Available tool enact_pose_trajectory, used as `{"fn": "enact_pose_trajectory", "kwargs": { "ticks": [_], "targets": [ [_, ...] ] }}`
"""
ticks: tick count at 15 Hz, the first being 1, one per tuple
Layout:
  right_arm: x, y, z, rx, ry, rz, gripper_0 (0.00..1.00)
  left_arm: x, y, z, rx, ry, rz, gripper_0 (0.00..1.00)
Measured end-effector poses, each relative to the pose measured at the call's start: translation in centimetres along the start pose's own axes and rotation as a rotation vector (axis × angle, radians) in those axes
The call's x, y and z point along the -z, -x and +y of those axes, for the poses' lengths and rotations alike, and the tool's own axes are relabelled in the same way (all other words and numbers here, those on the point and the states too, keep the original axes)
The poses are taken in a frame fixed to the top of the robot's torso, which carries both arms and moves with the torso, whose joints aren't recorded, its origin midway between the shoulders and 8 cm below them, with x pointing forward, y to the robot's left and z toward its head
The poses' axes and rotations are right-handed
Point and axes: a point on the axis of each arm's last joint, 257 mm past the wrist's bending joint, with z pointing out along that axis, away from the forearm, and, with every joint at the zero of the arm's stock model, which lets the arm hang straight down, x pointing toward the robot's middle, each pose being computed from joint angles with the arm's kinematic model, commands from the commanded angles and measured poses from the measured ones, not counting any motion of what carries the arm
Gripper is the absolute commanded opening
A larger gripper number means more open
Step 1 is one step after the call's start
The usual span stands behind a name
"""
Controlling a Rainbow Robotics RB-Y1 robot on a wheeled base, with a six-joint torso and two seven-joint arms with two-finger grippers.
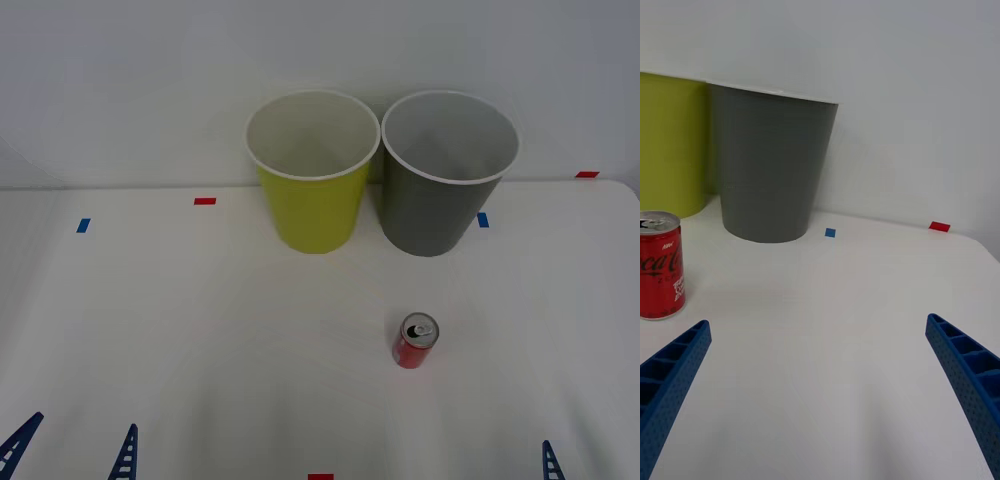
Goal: Put cans in the gray bin and PET bottles in the light green bin.
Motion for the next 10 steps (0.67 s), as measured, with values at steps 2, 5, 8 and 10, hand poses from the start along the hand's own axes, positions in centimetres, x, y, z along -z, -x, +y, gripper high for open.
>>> {"fn": "enact_pose_trajectory", "kwargs": {
  "ticks": [2, 5, 8, 10],
  "targets": [
    [0.0, 0.0, 0.0, 0.0, 0.0, 0.0, 1.0, 0.0, 0.0, 0.0, 0.0, 0.0, 0.0, 1.0],
    [0.0, 0.0, 0.0, 0.0, 0.0, 0.0, 1.0, 0.0, 0.0, 0.0, 0.0, 0.0, 0.0, 1.0],
    [0.0, 0.0, 0.0, 0.0, 0.0, 0.0, 1.0, 0.0, 0.0, 0.0, 0.0, 0.0, 0.0, 1.0],
    [0.0, 0.0, 0.0, 0.0, 0.0, 0.0, 1.0, 0.0, 0.0, 0.0, 0.0, 0.0, 0.0, 1.0]
  ]
}}
